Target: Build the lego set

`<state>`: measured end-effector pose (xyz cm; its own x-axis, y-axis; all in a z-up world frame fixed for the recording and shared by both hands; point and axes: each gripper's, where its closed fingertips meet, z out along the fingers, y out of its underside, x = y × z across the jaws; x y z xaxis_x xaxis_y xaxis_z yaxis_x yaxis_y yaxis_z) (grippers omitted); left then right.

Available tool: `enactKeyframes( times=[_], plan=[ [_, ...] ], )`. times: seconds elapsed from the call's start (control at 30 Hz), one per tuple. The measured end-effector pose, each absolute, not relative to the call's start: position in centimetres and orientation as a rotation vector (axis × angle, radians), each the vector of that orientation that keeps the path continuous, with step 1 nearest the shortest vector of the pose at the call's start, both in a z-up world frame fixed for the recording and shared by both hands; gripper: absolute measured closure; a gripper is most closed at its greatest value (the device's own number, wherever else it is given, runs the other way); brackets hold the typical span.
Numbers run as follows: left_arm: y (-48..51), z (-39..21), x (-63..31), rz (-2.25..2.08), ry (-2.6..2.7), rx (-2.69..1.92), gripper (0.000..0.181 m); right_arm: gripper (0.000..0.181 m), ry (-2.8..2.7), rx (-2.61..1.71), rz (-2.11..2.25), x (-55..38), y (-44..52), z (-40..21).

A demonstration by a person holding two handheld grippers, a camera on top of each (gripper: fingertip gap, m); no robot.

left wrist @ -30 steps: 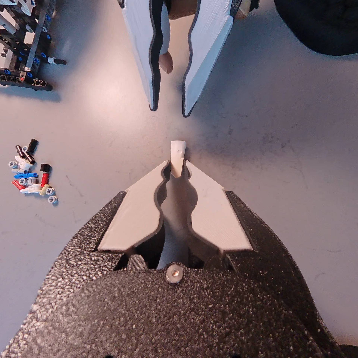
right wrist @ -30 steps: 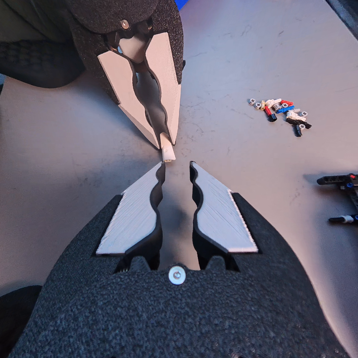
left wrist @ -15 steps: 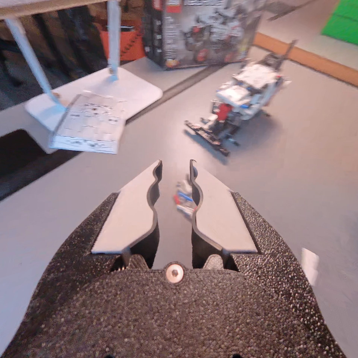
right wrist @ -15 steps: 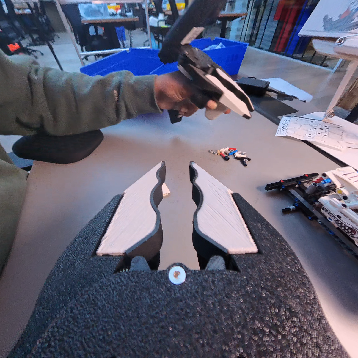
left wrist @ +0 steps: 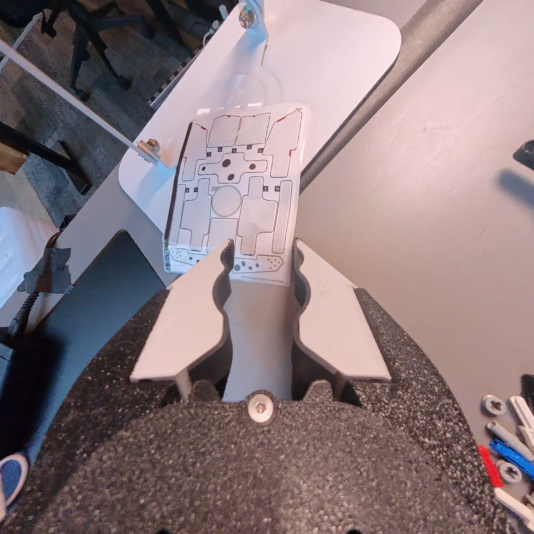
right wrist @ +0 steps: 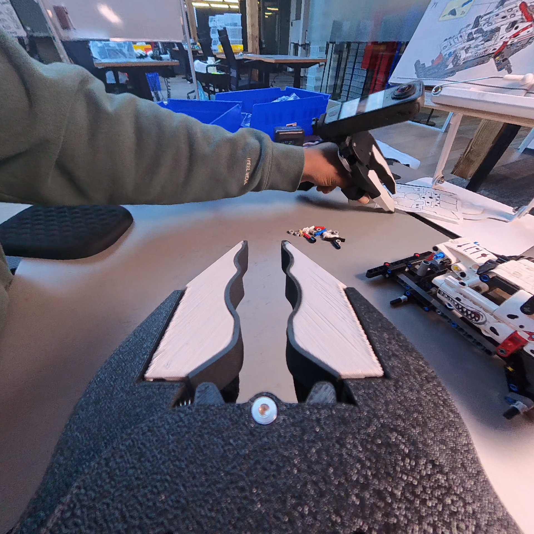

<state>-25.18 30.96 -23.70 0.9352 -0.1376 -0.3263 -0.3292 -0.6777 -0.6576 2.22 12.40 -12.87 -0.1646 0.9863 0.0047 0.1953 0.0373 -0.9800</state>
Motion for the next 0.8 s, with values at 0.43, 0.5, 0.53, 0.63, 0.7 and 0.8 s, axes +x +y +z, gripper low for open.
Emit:
enactKeyframes(
  times=[0.43, 0.5, 0.53, 0.63, 0.7, 0.8],
  plan=[
    [30.0, -22.0, -25.8, 0.513, 0.461, -2.214, 0.181, 0.161, -1.416, -1.24, 1.206, 1.8, 13.0, -12.2],
    [29.3, -20.3, -25.3, 0.532, 0.467, -2.161, 0.181, 0.162, -1.373, -1.251, 1.223, 1.7, 13.5, -11.8],
    [28.9, -19.3, -24.9, 0.539, 0.468, -2.131, 0.181, 0.162, -1.352, -1.258, 1.234, 1.6, 13.7, -11.6],
    [27.0, -16.1, -23.5, 0.581, 0.482, -2.02, 0.181, 0.161, -1.305, -1.272, 1.238, 1.4, 14.2, -11.3],
    [25.3, -13.6, -22.2, 0.609, 0.495, -1.933, 0.181, 0.161, -1.29, -1.28, 1.206, 1.4, 14.4, -11.5],
    [22.0, -10.2, -19.5, 0.621, 0.536, -1.809, 0.181, 0.16, -1.277, -1.297, 1.186, 1.3, 14.5, -12.0]
  ],
)
